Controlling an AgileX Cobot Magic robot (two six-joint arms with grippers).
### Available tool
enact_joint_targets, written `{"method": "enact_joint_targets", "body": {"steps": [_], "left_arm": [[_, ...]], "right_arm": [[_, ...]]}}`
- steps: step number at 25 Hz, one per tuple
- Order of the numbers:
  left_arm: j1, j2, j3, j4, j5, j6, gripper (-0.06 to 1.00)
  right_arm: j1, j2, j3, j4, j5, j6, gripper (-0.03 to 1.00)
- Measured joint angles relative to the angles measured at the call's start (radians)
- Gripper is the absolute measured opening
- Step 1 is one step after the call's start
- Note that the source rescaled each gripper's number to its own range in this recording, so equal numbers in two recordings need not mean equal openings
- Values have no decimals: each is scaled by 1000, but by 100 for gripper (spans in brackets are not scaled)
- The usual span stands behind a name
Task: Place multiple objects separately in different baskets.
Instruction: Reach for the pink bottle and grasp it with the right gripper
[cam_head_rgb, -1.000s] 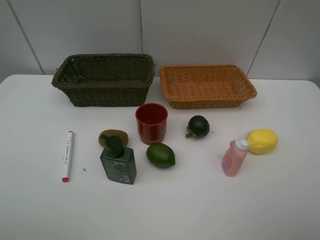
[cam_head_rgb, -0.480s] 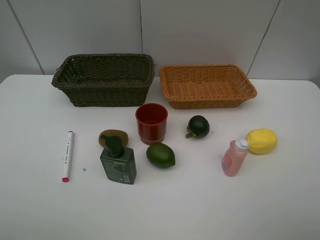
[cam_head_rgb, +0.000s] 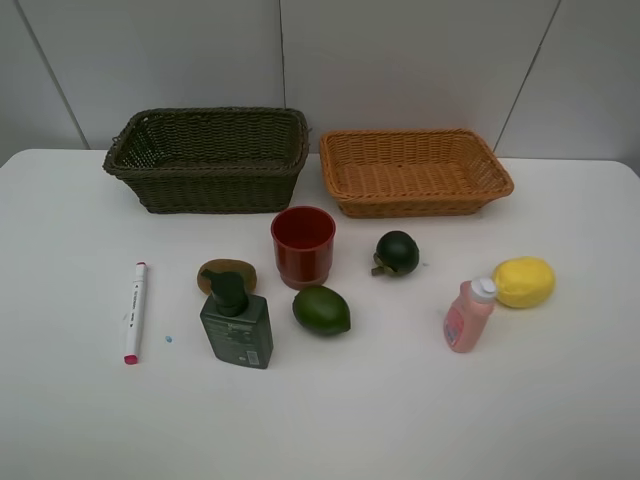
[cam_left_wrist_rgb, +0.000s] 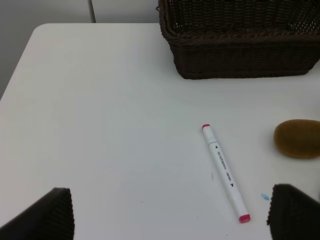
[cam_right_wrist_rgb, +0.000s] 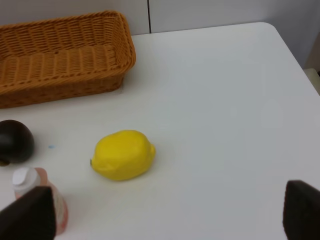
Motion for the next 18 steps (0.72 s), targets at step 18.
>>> {"method": "enact_joint_targets", "body": {"steps": [18], "left_arm": [[0,0,0,0,0,0,100]], "right_arm": [[0,771,-219,18,-33,0,99]]}}
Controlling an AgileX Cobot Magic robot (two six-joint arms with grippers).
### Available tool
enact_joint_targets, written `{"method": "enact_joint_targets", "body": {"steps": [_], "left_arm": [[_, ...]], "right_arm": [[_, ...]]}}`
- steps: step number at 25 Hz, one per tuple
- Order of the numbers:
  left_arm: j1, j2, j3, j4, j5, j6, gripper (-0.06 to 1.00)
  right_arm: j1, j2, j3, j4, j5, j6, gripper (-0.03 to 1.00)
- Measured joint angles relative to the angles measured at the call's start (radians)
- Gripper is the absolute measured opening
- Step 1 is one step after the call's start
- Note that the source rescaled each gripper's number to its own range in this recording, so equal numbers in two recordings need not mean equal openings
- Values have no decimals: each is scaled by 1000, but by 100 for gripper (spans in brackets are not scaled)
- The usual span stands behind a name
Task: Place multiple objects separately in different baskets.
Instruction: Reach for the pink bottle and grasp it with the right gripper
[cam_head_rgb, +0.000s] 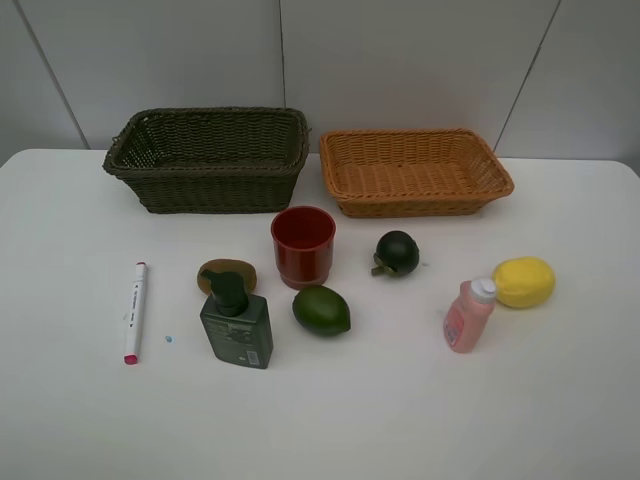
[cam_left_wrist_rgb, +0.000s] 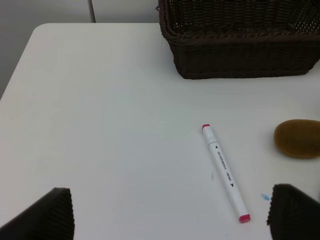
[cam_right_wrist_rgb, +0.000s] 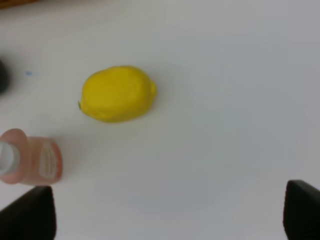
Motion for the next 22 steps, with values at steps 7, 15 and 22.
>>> {"method": "enact_joint_targets", "body": {"steps": [7,15,22], "left_arm": [[0,0,0,0,0,0,100],[0,0,0,0,0,0,100],[0,0,0,0,0,0,100]], "right_arm": [[24,332,-13,54,-149,-1,99],[251,479,-13,87,-259,-1,99],[397,559,-13,124,-317,19,99]]}}
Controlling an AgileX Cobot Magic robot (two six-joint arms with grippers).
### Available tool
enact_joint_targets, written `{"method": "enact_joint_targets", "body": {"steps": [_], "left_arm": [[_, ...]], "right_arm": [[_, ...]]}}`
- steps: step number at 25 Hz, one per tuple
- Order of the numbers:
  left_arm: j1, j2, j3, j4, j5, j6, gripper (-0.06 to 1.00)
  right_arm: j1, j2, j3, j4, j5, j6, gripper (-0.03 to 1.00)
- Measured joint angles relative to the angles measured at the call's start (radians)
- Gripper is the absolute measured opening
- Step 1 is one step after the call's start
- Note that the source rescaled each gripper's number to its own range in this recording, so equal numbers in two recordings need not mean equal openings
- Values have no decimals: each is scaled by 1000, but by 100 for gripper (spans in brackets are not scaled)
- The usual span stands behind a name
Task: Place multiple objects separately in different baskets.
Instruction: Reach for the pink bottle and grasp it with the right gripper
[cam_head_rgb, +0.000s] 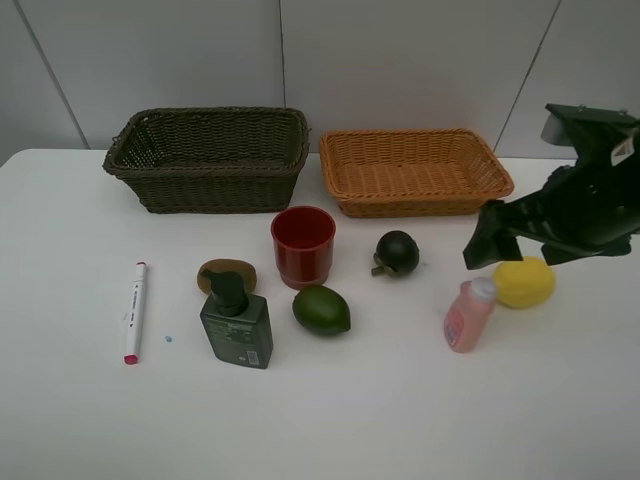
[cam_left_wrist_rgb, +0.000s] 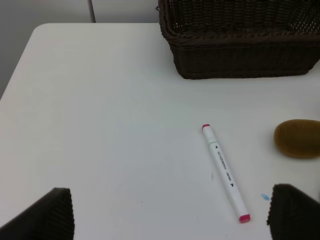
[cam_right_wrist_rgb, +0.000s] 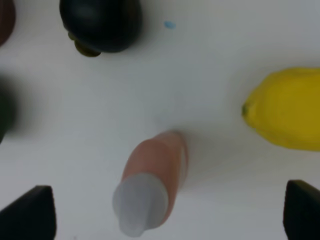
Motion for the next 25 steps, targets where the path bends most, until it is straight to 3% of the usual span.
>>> {"method": "enact_joint_targets", "body": {"steps": [9,25], "left_arm": [[0,0,0,0,0,0,100],[0,0,0,0,0,0,100]], "right_arm": [[14,193,0,48,-26,7,99],[49,343,0,60,-126,7,98]]}}
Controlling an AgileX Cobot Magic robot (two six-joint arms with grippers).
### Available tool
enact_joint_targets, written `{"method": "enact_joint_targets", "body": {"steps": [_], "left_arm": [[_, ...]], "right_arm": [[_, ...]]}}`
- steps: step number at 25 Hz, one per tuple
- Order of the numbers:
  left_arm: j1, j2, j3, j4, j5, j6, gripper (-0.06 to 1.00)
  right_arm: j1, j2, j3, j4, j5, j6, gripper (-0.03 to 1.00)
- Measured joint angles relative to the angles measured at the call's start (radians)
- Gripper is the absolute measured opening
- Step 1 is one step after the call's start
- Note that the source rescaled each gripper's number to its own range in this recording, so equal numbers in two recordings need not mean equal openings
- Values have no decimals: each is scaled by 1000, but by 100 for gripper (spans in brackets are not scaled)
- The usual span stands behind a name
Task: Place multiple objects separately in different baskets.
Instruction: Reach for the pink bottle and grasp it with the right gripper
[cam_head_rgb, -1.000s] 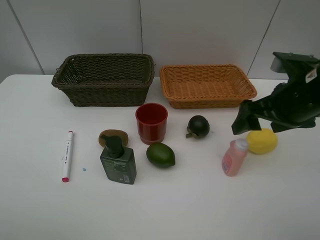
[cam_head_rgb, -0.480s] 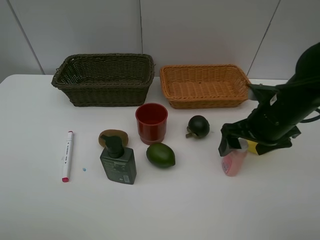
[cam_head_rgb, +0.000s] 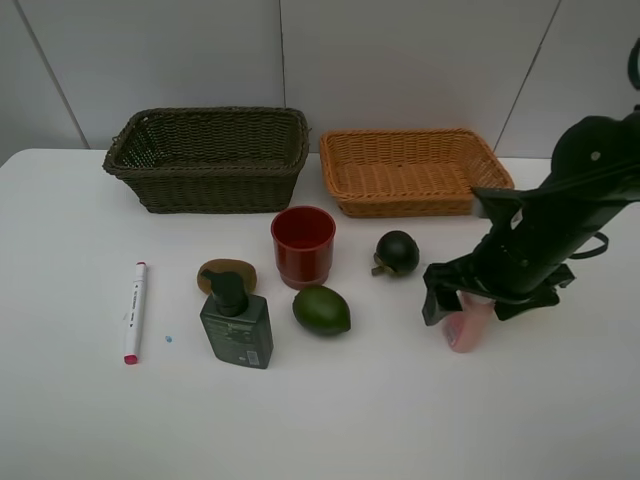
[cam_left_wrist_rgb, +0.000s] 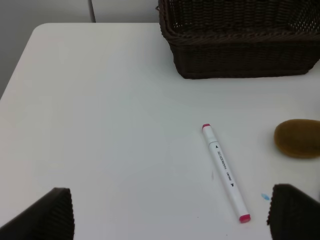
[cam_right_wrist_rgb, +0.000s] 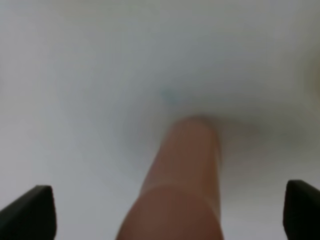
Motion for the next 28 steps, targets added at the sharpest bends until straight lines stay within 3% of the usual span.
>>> {"method": "enact_joint_targets", "body": {"steps": [8,10,12,14,15,28], "left_arm": [[0,0,0,0,0,0,100],[0,0,0,0,0,0,100],[0,0,0,0,0,0,100],[0,0,0,0,0,0,100],[0,0,0,0,0,0,100],[0,0,0,0,0,0,100]], "right_arm": [[0,16,-8,20,-4,0,84],[0,21,-8,26,-6,0,77],[1,22,-9,33,-11,0,61],[1,20,-9,30,-6,0,34],[1,17,-9,25,-8,2,29],[1,17,-12,26,-11,2,30]]}}
